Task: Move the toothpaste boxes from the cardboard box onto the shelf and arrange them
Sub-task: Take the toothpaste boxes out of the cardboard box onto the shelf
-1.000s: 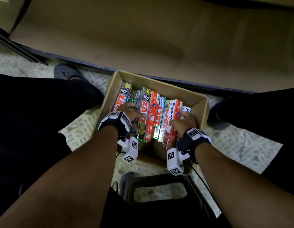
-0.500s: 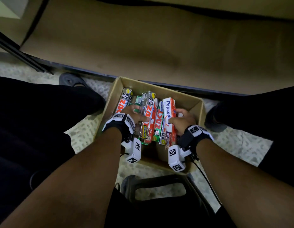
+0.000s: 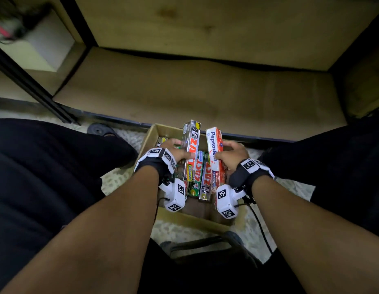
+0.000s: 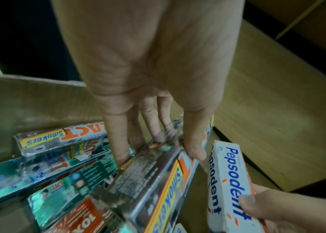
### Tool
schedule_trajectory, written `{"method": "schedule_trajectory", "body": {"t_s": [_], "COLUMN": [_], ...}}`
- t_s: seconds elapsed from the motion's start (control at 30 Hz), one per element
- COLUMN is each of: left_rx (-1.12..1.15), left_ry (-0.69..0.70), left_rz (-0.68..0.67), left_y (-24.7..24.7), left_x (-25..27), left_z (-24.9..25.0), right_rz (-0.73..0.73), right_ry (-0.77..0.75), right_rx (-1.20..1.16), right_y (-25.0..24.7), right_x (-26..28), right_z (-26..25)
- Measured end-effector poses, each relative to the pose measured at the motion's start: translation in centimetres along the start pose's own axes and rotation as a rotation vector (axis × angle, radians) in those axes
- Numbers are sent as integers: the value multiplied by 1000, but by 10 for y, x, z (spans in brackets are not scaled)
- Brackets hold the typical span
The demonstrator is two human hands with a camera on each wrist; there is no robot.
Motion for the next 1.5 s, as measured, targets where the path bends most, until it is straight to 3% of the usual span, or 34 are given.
{"method": "schedule_trajectory", "body": {"t_s": [0.27,0.57,0.77,1.03,1.23,1.5], "left_rx": [-40,-24,-20,-146,-280,-488], "left_ry": [184,356,554,822,873,798], "left_rz": [42,133,173,347,465,570], "left_y": [-7,-9,-11,-23,-50,-88], "left_x": [56,124,181,246,262,244], "left_z": [47,98,149,227,288,355], "right_rz": [-14,62,100,142,217,259], "right_ry": [-136,-344,-473,-619,-717,-737], "right_rx": [-47,-20,-43,-15,-3,109], "right_y": [-15,-47,-70,-107,-126,-147], "right_x": [28,107,157,198,223,220], "right_z": [-45,-116,-167,-250,-309,-390]}}
Point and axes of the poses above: each hand's wrist, its own x-axis away from the middle knuckle, its own y-axis out of the palm, z = x × y, the point moved 2 cm from there along -x, towards the middle knuckle, and after that the axes turned 10 degrees about -z, right-handed, at the moved point
